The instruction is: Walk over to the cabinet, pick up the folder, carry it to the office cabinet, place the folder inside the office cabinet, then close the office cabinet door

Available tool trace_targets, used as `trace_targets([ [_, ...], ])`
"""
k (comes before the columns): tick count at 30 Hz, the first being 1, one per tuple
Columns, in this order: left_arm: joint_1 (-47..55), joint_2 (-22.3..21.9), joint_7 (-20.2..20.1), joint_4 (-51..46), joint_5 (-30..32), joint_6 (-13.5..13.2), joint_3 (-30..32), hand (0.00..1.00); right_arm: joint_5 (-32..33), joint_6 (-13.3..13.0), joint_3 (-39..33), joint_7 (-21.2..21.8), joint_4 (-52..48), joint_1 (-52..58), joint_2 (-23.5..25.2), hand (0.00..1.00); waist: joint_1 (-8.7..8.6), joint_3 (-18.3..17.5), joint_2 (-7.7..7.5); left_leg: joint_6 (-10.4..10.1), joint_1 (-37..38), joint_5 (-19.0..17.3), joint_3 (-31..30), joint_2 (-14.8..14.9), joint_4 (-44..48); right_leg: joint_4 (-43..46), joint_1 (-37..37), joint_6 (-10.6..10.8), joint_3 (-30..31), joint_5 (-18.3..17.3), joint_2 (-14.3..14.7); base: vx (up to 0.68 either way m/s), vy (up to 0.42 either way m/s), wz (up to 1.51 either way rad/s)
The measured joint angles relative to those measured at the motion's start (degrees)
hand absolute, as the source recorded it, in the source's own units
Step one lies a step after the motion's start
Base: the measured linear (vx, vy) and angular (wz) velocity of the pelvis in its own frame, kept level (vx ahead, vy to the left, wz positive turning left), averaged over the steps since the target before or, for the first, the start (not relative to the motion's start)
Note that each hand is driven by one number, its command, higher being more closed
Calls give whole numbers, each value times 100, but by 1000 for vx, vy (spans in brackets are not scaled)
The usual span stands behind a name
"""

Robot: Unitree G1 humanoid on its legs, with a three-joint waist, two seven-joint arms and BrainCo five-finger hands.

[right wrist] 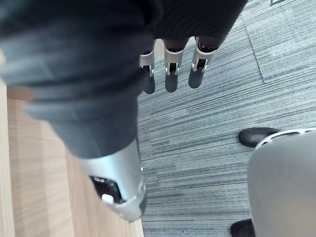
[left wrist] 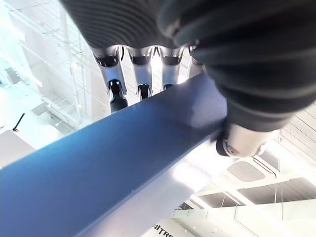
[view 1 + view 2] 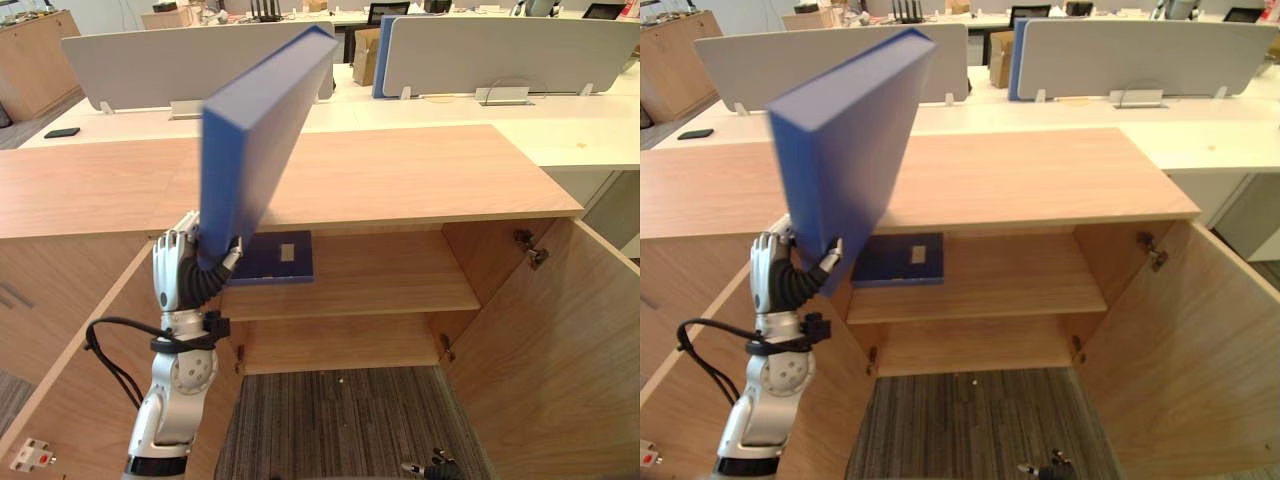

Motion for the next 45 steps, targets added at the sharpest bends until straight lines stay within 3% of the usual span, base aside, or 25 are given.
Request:
trace_targets([
  [6, 330, -233, 221, -312, -166, -4, -103, 100, 4, -36, 56, -101, 117, -13, -7, 0, -3, -18, -16, 10, -75, 51, 8, 15, 2, 85, -109, 4, 45, 3, -26, -48, 18, 0],
  [9, 494, -299, 239, -732, -595, -62, -442, 100, 130, -129, 334, -167, 101, -54, -67, 0, 4, -32, -22, 8, -214, 108, 3, 54, 4, 176, -290, 5, 48, 5, -5, -54, -4, 1],
  [12, 535, -395, -35, -1070, -1913, -341, -818, 100, 736, -153, 548, -239, -481, -5, -13, 0, -24, -29, 2, 7, -215, 146, -7, 68, 5, 221, -313, 6, 48, 8, 36, -52, -11, 0],
  [15, 552, -514, -833, -1494, -4193, -746, -871, 100, 1539, -330, 554, -250, -2140, 139, 254, 0, -119, -34, 42, 3, -236, 190, -8, 110, 5, 300, -385, -4, 67, 14, 52, -76, -17, -2],
  [16, 554, -512, -970, -1544, -4538, -779, -868, 100, 1649, -376, 551, -254, -2513, 171, 286, 0, -119, -39, 52, 2, -253, 200, -8, 116, 5, 311, -406, -11, 69, 19, 58, -77, 3, 0],
  [19, 634, -541, -1758, -1686, -6336, -823, -776, 100, 2284, -827, 478, -302, -4366, 233, 432, 0, -131, -38, 67, 12, -301, 235, -20, 139, 6, 320, -454, -32, 68, 56, 81, -75, 5, 1],
  [23, 818, -647, -2220, -1725, -7415, -811, -581, 100, 2475, -1284, 216, -467, -6156, 193, 632, 0, -126, -26, 55, 19, -301, 241, -21, 133, 7, 276, -452, -21, 73, 83, 102, -39, 7, 0],
  [26, 847, -733, -2362, -1762, -7720, -789, -448, 100, 2474, -1555, 100, -554, -6960, 19, 670, 0, -133, -9, 44, 20, -301, 241, -14, 131, 11, 259, -450, -8, 82, 102, 102, 0, 0, 0],
  [29, 844, -788, -2422, -1770, -7734, -767, -375, 100, 2475, -1622, 28, -593, -7360, -238, 669, 0, -131, 3, 57, 20, -301, 242, -14, 130, 32, 236, -428, 2, 82, 129, 107, 0, 0, 0],
  [39, 840, -842, -2626, -1770, -7508, -689, -158, 100, 2502, -1641, -128, -574, -7775, -1009, 467, 0, -127, 51, 86, 27, -294, 248, -54, 124, 31, 252, -406, 3, 54, 129, 104, -5, 1, 1],
  [42, 841, -841, -2685, -1769, -7396, -687, -85, 100, 2880, -1640, -209, -379, -7775, -1198, 288, 0, -121, 111, 124, 41, -293, 265, -83, 110, 28, 271, -402, 5, 30, 128, 92, -38, 8, 4],
  [45, 841, -841, -2759, -1768, -7255, -685, -45, 100, 3538, -1621, -96, 109, -7775, -1317, 126, 0, -118, 115, 127, 40, -292, 269, -89, 111, 9, 276, -402, 5, 26, 127, 93, -12, 2, 1],
])
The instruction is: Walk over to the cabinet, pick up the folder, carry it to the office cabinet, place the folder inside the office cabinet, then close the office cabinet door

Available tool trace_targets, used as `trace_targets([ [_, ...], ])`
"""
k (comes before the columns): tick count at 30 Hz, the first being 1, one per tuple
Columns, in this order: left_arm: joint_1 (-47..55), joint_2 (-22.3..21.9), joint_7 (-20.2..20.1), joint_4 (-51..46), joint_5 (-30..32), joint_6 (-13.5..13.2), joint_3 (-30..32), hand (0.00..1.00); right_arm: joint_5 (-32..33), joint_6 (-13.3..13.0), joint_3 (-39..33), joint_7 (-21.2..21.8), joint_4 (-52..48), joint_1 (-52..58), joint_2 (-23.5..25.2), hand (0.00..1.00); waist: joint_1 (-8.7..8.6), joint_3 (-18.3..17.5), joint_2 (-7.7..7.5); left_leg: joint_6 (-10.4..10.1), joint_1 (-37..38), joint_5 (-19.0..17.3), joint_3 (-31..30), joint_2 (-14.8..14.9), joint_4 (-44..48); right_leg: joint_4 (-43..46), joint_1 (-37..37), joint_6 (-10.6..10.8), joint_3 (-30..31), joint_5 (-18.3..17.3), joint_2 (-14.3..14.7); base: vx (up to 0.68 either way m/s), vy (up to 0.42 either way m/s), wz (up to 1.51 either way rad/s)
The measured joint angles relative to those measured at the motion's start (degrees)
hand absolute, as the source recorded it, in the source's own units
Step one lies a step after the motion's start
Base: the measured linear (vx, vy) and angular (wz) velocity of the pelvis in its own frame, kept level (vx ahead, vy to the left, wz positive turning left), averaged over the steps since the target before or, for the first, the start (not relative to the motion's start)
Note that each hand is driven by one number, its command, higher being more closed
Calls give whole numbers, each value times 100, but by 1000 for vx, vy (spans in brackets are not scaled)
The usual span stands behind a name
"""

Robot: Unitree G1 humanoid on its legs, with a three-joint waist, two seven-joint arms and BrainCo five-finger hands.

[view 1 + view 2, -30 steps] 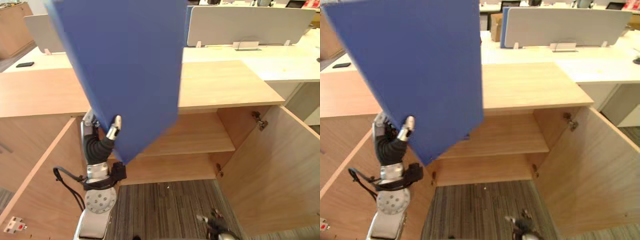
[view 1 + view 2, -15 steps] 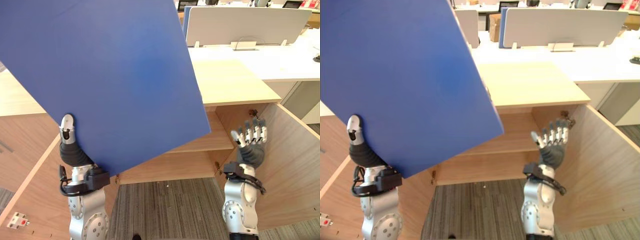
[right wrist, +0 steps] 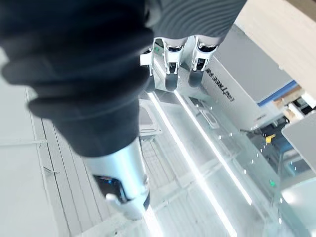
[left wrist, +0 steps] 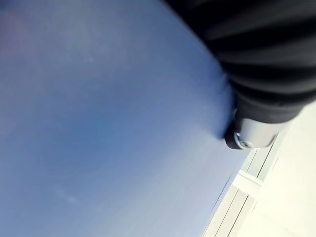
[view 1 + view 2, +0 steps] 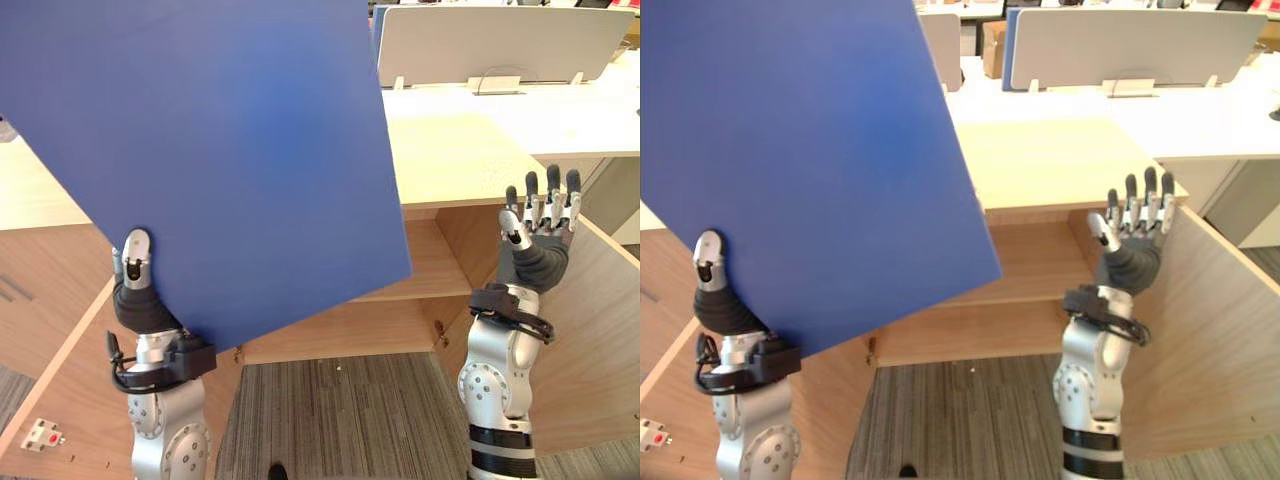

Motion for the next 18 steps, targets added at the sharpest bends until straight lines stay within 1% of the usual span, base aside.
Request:
trace_targets([
  [1, 0, 0, -30, 0, 97, 0, 1, 100, 372, 31, 87, 269, 0, -85, -69, 0, -1, 1, -1, -1, 0, 1, 0, 1, 0, 1, 0, 0, 0, 0, 1, 0, 0, 0],
  [2, 0, 0, -52, 0, 129, 0, 1, 100, 518, 53, 148, 385, 0, -132, -109, 0, -1, 1, -1, -1, 1, 1, 0, 1, 0, 1, 0, 0, 0, 0, 1, 0, 0, 0],
  [3, 0, 4, -88, 1, 217, 0, 0, 100, 785, 87, 277, 622, 0, -232, -194, 0, 1, 3, -2, -2, 1, 3, -1, 1, 0, 1, -1, 0, -1, 0, 1, 0, 0, 0],
  [5, 0, 7, -117, 3, 332, 1, 4, 100, 1105, 137, 464, 920, 0, -400, -265, 0, 5, 5, -4, -3, 1, 4, -2, 3, 0, 1, -1, 0, -2, 0, 3, 0, 0, 0],
  [8, 0, 14, -130, 20, 455, 1, 9, 100, 1513, 245, 771, 1258, -1, -600, -388, 0, 16, 16, -9, -4, 1, 5, -2, 2, -1, 2, -1, 0, -2, 0, 2, 0, 0, 0],
  [12, -11, 22, -130, 207, 593, 1, 15, 100, 1703, 444, 1208, 1510, 5, -710, -646, 0, 33, 18, -8, -4, 1, 12, -2, 5, -2, 12, -6, 0, -2, 0, 4, 0, 0, 0],
  [14, -12, 31, -126, 301, 772, 3, -13, 100, 1881, 582, 1534, 1679, 26, -830, -764, 0, 29, 18, -7, -5, 1, 18, -1, 10, -3, 21, -12, 0, -1, 1, 8, 0, 0, 0],
  [18, -29, 162, -113, 306, 1041, 2, -137, 100, 1946, 775, 2009, 1775, 244, -1123, -1026, 0, 28, 19, -7, -1, 1, 33, 0, 12, -4, 47, -22, -1, 1, 1, 8, 0, 0, 0],
])
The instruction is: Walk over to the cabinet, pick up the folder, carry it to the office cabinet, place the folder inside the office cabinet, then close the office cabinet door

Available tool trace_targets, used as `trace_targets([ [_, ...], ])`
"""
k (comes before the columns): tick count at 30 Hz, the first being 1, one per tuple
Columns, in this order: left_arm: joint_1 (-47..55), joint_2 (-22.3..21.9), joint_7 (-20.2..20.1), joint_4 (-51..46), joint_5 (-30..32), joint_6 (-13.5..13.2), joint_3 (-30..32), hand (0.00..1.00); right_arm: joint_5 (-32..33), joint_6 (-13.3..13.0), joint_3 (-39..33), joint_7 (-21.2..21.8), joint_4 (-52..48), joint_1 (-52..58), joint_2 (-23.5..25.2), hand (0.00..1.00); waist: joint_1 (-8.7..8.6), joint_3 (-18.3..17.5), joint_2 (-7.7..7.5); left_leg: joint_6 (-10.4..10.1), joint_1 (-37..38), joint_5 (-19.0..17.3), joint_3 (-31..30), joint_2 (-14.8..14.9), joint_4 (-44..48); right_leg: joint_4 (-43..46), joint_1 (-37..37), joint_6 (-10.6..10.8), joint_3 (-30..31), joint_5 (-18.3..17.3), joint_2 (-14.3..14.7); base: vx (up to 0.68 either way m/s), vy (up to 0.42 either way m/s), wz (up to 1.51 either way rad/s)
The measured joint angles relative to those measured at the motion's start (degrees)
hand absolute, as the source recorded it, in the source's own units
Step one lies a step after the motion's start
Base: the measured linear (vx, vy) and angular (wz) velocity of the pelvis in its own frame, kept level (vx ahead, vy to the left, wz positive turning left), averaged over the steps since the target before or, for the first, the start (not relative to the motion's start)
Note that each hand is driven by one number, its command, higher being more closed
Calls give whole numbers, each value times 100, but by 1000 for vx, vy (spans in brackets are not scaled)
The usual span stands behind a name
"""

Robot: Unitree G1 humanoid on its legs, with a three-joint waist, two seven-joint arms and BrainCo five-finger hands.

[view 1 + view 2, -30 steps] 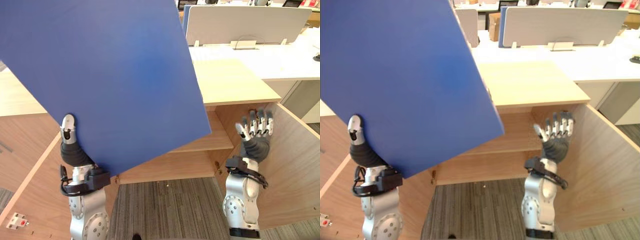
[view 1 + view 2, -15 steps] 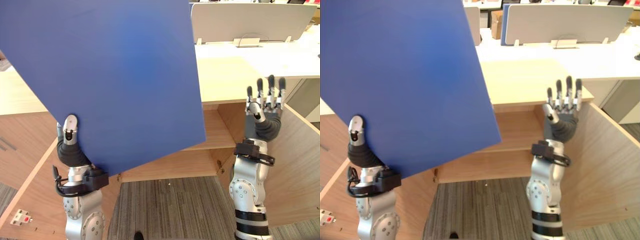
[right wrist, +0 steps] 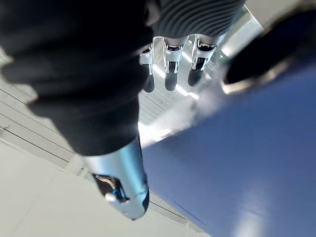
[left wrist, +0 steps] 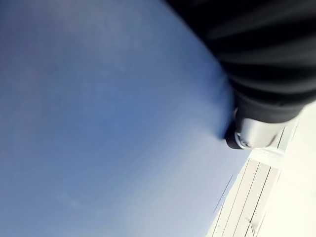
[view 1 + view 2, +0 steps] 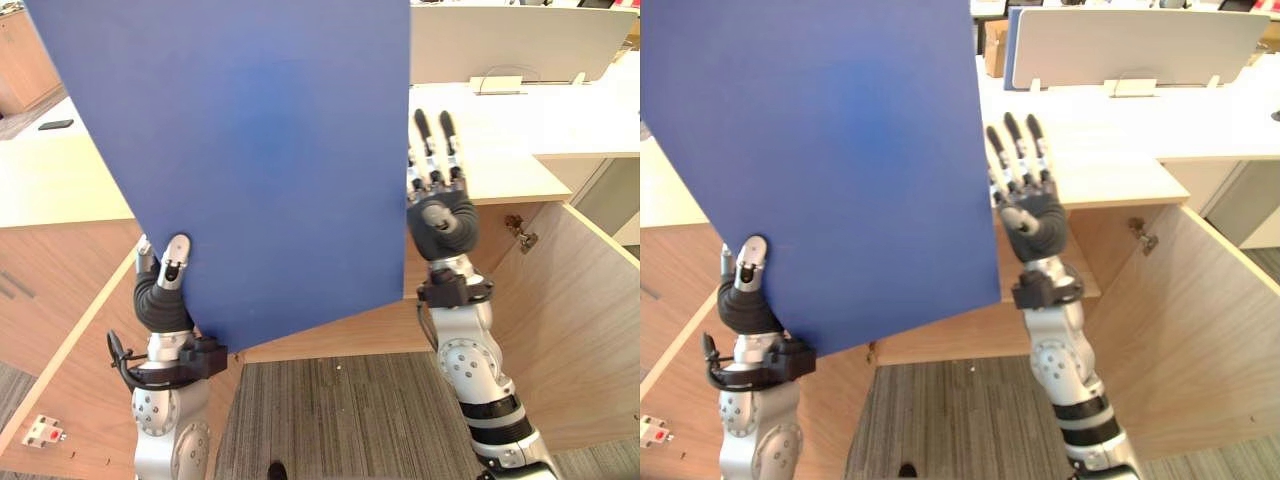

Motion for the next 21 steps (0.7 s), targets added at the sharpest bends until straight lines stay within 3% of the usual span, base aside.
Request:
trace_targets([
  [6, -54, 260, 167, 39, 243, -7, 13, 100, 147, 208, 446, 7, 310, -332, -833, 0, 41, 0, 0, 5, -4, 30, -4, 6, -2, 38, -20, -2, 0, 2, 3, 0, 0, 0],
  [13, -155, 517, 386, 43, 238, -94, 14, 100, 144, 263, 1023, 5, 328, -1019, -1891, 0, 50, -2, 3, -8, -32, 67, -7, 39, -3, 6, -34, -20, 3, 46, 37, 0, 0, 0],
  [14, -159, 576, 423, 43, 235, -123, 13, 100, 145, 273, 1152, 5, 328, -1161, -2090, 100, 51, -4, 5, -7, -46, 72, -7, 41, -3, -8, -43, -17, 3, 57, 40, 0, 0, 0],
  [21, -162, 925, 495, 161, 118, -345, -80, 100, 620, 225, 1899, -2, 309, -2137, -3211, 100, 108, -59, 22, 0, -196, 113, -10, 42, 0, -55, -174, -18, 6, 129, 48, 0, 0, 0],
])
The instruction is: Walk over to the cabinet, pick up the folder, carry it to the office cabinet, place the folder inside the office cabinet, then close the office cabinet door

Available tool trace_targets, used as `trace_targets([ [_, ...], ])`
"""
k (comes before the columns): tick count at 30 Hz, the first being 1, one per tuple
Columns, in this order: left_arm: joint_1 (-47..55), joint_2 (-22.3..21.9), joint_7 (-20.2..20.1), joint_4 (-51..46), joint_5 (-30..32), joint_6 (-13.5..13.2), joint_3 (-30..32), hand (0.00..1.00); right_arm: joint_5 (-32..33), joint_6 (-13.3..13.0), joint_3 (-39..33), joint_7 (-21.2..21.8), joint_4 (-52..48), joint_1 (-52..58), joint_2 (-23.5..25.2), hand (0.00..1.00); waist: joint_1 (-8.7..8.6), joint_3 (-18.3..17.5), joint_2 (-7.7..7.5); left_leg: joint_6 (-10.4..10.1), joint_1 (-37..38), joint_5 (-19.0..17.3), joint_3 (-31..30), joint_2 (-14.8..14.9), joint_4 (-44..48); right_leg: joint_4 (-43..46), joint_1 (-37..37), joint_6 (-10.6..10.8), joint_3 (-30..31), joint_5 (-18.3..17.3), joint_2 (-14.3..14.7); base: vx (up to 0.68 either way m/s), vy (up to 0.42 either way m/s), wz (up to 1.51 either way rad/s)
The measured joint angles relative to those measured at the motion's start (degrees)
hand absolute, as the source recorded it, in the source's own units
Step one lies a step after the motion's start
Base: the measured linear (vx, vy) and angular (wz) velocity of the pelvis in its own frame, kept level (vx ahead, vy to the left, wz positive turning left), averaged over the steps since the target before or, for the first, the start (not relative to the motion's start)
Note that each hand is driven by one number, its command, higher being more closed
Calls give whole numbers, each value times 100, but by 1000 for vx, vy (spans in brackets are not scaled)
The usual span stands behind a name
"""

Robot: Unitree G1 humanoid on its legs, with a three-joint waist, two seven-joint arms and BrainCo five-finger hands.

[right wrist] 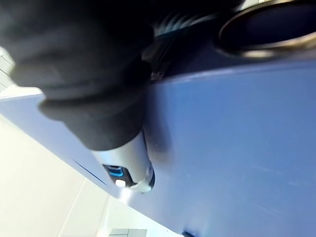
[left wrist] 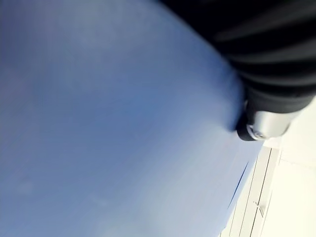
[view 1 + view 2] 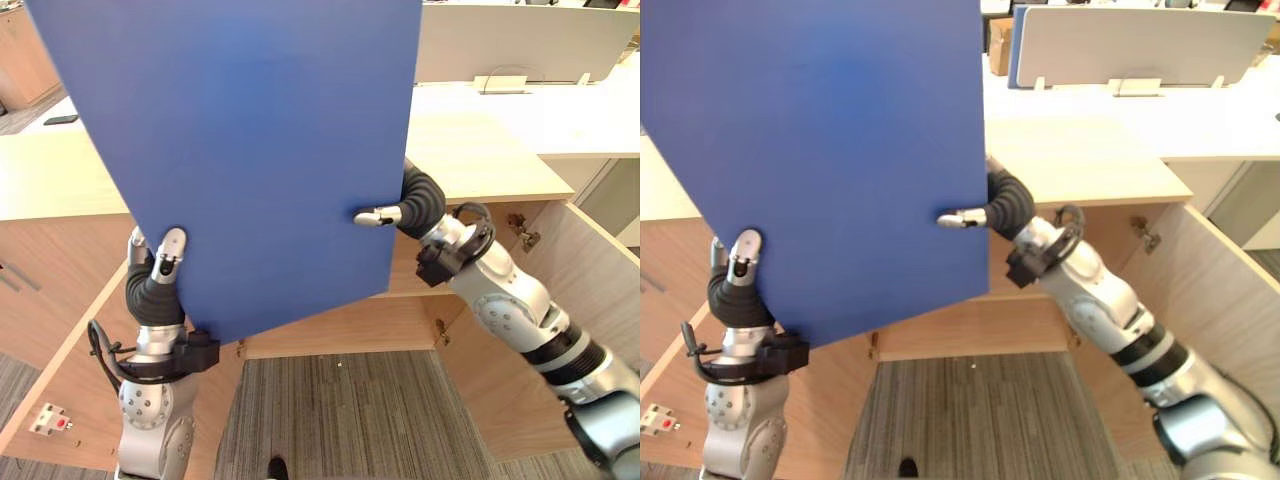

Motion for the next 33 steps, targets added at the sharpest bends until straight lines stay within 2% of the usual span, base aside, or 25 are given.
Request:
trace_targets([
  [2, 0, 106, 0, 0, -10, -88, -163, 100, 77, -56, 37, 0, -2, -75, -198, 100, 55, -33, 2, 0, 0, 0, -3, 0, 0, 3, 0, 0, -1, 0, 0, 0, 0, 0],
  [3, -1, 124, 0, 14, -10, -119, -219, 0, 131, -72, 75, 0, -2, -105, -278, 100, 84, -47, 10, 0, -3, 2, -4, 0, 0, 8, -5, 0, -1, 0, 0, 0, 0, 0],
  [9, 11, 392, -2, 469, -46, -171, -657, 0, 158, -109, 254, -1, -1, -99, -663, 100, 168, -178, 86, 1, -14, 8, -6, 1, -2, 24, -25, 0, 1, -1, -2, 0, 0, 0],
  [12, 77, 536, -50, 899, -145, -137, -928, 0, -170, -90, 270, -1, 2, -59, -793, 100, 164, -190, 104, 1, -19, 11, -3, 3, -2, 31, -40, 0, 9, -1, -2, 0, 0, 0],
  [14, 160, 651, -234, 1310, -299, -13, -1237, 0, -558, -23, 238, 4, 1, 106, -895, 100, 153, -195, 101, 1, -23, 11, 2, 3, -2, 27, -48, 1, 16, -2, -3, 0, 0, 0],
  [18, 403, 781, -889, 2480, -533, 432, -1948, 0, -1503, 215, 225, 120, 0, 856, -918, 100, 141, -222, 105, 0, -88, 11, 26, 6, -2, 35, -143, 2, 44, -2, -2, -7, 2, -3],
  [19, 465, 774, -1211, 2909, -725, 641, -2174, 0, -1898, 285, 218, 163, 0, 1104, -884, 100, 132, -229, 108, -1, -135, 14, 48, 16, -2, 76, -204, 1, 67, -2, -1, -4, 0, -8],
  [20, 464, 726, -1526, 3509, -896, 819, -2381, 0, -2304, 306, 210, 207, 0, 1357, -763, 100, 124, -231, 110, -1, -154, 14, 58, 22, -2, 71, -221, 1, 78, -2, 5, 0, -2, -7],
  [21, 462, 666, -1642, 3854, -935, 919, -2445, 0, -2517, 317, 162, 219, -1, 1503, -669, 100, 111, -231, 108, 0, -156, 14, 60, 26, -2, 68, -222, 1, 79, -1, 8, 2, -7, -3],
  [22, 454, 461, -1796, 4611, -980, 1107, -2477, 0, -2838, 337, -59, 236, 1, 1831, -441, 100, 82, -231, 108, -1, -163, 13, 64, 37, -2, 61, -229, 1, 82, -1, 11, 0, 0, 0],
  [24, 457, 88, -1822, 5710, -975, 1362, -2296, 0, -3201, 344, -595, 231, 7, 2251, -66, 100, 43, -229, 106, -1, -175, 13, 65, 69, -2, 56, -240, 1, 85, -1, 12, 0, 0, 0],
  [26, 460, -357, -1737, 7046, -790, 1575, -1630, 0, -3567, 298, -1360, 181, 5, 2546, 454, 100, -14, -229, 106, -5, -174, 12, 72, 90, -3, 48, -242, -2, 94, -2, 38, 0, 0, 0],
  [27, 463, -436, -1704, 7278, -740, 1604, -1436, 0, -3682, 279, -1534, 146, 8, 2598, 540, 100, -19, -228, 104, -7, -173, 13, 72, 97, -3, 40, -242, -3, 94, -3, 46, -34, -11, 1],
  [28, 457, -552, -1617, 7587, -649, 1609, -987, 0, -4006, 220, -1816, 59, 18, 2711, 641, 100, -26, -228, 104, -23, -171, 11, 53, 100, -2, 16, -228, -6, 83, -1, 79, 0, 0, 0],
  [30, 387, -651, -1402, 8090, -118, 1554, -313, 0, -4993, 138, -2023, -111, 142, 2857, 694, 100, -12, -241, 111, -28, -138, 8, 37, 103, -2, 3, -187, -7, 71, 0, 93, -16, -10, 2],
  [32, 331, -610, -1237, 8458, 559, 1499, 50, 0, -5847, 101, -2022, -180, 284, 3053, 694, 100, -20, -236, 104, -29, -127, 7, 14, 98, -2, -8, -163, -6, 54, -1, 92, -21, -3, 4],
  [33, 330, -605, -1199, 8578, 704, 1502, 119, 0, -6028, 89, -2010, -180, 342, 3133, 694, 100, -24, -235, 103, -30, -127, 6, 2, 94, -2, -15, -155, -6, 45, -1, 91, -11, 3, 9],
])
